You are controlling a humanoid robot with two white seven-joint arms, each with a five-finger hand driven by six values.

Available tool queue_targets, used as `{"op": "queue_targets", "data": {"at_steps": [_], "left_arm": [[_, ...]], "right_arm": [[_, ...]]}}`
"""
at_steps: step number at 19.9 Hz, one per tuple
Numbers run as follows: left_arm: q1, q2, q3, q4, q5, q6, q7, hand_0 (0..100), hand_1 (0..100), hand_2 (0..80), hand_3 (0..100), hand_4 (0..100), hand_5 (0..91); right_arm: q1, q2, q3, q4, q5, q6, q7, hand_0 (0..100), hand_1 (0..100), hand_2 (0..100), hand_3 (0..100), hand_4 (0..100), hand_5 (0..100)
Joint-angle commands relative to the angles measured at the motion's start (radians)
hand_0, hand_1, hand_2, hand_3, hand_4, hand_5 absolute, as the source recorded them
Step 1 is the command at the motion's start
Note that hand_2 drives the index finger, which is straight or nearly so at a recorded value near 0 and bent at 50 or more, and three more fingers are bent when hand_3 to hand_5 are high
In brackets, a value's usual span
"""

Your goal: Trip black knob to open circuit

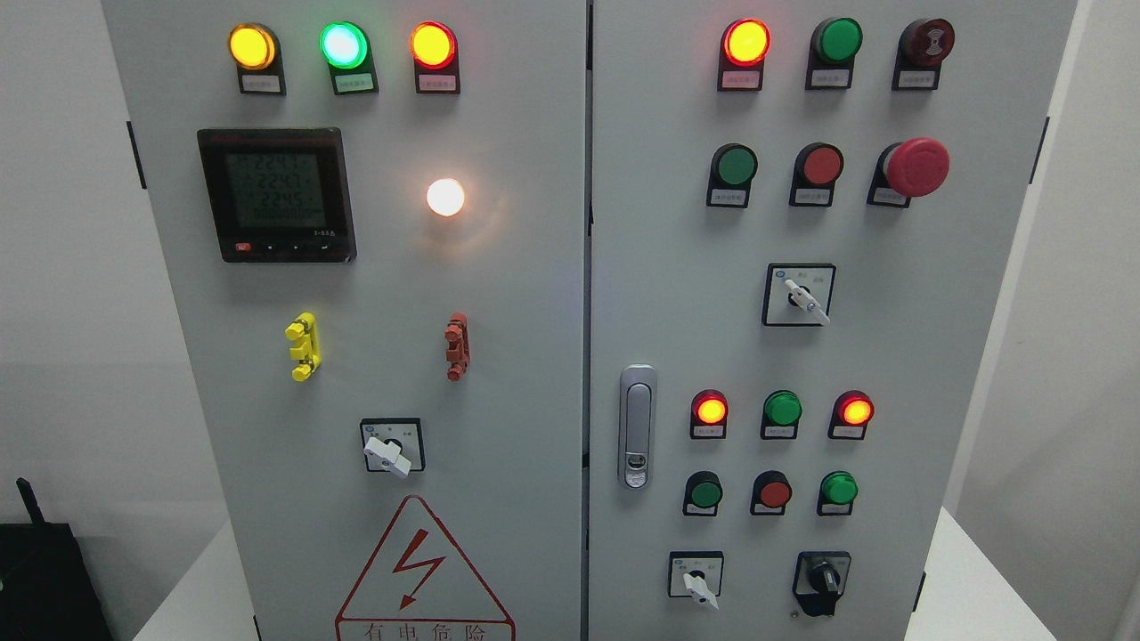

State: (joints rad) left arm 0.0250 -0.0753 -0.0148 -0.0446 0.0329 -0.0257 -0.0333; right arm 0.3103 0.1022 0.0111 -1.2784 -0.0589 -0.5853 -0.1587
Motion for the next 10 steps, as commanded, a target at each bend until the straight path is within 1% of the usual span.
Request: {"op": "queue_targets", "data": {"at_steps": [1,5,8,10], "left_arm": [[-0.002,0.000,0.002,0.000,0.002,-0.003,0.000,12,39,0.0,0,0,0.0],[-0.002,0.000,0.002,0.000,0.002,-0.002,0.000,12,39,0.0,0,0,0.0],[-0.002,0.000,0.002,0.000,0.002,-0.002,0.000,12,39,0.0,0,0,0.0],[-0.002,0.000,0.002,0.000,0.002,-0.003,0.000,12,39,0.0,0,0,0.0]], "right_arm": [[0.021,0.004,0.012,-0.080,-0.013,0.011,0.004,0,0,4,100,100,98],[0.049,0.004,0.035,-0.176,-0.015,0.054,0.008,0,0,4,100,100,98],[0.061,0.002,0.040,-0.229,-0.015,0.076,0.011,0,0,3,100,100,98],[0.065,0.002,0.050,-0.249,-0.015,0.085,0.024,0,0,3,100,100,98]]}}
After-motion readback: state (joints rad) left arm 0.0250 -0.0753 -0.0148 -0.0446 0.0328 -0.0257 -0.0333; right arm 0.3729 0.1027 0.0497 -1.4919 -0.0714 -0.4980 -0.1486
